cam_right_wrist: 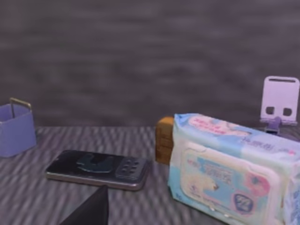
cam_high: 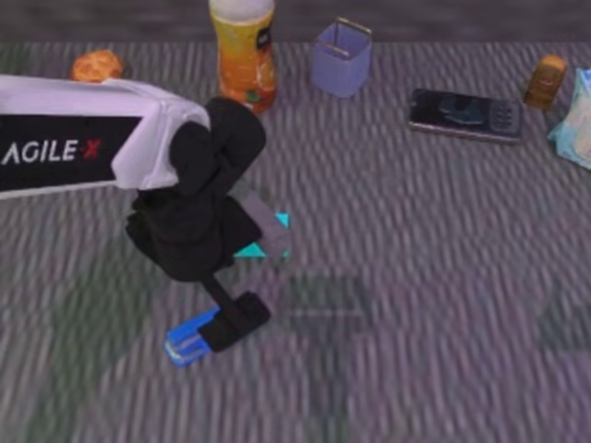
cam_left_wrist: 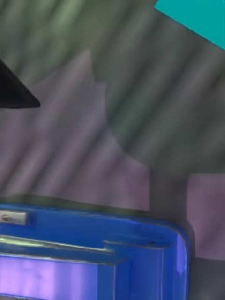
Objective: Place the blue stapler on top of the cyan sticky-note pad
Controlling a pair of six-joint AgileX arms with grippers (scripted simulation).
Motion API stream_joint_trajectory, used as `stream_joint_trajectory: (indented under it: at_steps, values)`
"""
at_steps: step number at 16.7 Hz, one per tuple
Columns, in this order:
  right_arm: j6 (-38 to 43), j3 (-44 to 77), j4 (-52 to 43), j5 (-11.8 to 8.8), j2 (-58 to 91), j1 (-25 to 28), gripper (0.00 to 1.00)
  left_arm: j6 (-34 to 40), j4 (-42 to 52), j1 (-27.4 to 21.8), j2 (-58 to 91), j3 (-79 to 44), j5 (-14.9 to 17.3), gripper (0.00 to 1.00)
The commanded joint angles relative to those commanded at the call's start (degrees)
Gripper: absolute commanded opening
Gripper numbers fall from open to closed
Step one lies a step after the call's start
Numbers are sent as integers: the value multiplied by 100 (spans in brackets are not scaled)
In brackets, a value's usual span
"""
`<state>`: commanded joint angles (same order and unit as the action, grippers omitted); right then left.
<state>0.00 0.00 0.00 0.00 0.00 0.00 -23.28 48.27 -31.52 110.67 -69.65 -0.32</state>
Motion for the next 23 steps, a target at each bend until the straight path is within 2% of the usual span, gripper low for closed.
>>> stream_joint_trajectory:
  at_steps: [3, 8, 21, 23]
  values:
    - [0, 0, 0, 0, 0, 0, 100, -10, -540, 1, 246, 336, 1, 100]
    - [0, 0, 0, 0, 0, 0, 100, -12, -605, 0, 281, 381, 2, 100]
    - [0, 0, 0, 0, 0, 0, 100, -12, -605, 0, 281, 381, 2, 2]
    - [0, 0, 0, 0, 0, 0, 100, -12, -605, 0, 281, 381, 2, 0]
